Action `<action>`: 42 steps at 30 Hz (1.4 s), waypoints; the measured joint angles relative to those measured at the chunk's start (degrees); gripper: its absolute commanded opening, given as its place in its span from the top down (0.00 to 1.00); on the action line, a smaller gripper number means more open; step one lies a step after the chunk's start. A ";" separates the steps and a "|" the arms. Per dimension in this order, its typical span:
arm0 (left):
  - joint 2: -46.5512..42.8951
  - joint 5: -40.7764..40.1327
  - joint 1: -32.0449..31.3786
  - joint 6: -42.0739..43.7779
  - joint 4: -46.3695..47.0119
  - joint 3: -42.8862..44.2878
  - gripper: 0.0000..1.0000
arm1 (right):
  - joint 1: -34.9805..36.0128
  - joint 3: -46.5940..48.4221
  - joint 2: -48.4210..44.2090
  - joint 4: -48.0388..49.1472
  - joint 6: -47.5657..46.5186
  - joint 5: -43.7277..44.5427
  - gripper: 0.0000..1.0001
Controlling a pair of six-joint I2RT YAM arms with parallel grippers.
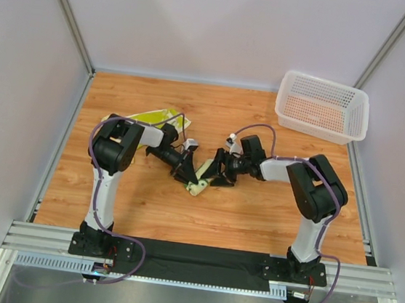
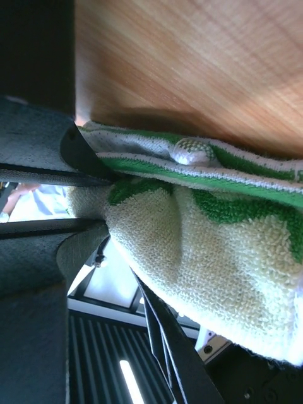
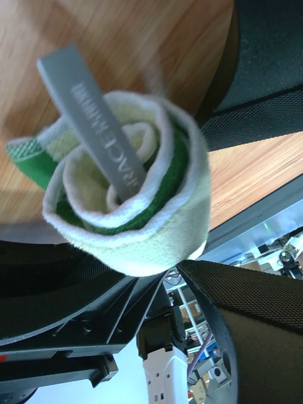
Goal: Roll the towels
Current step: Roll the towel, then place the rolled towel into the container
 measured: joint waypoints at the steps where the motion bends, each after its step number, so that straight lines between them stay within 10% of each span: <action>1: 0.02 0.42 0.11 -0.04 0.57 -0.28 0.87 | 0.35 0.13 0.33 0.63 0.28 -0.09 0.30; 31: 2.19 8.31 4.15 -1.64 6.88 -1.07 0.86 | 1.29 -8.41 7.65 38.64 22.71 2.56 0.37; 42: 2.36 6.67 4.26 -0.35 4.96 -0.09 0.67 | 1.09 -8.79 10.34 44.61 27.36 2.36 0.98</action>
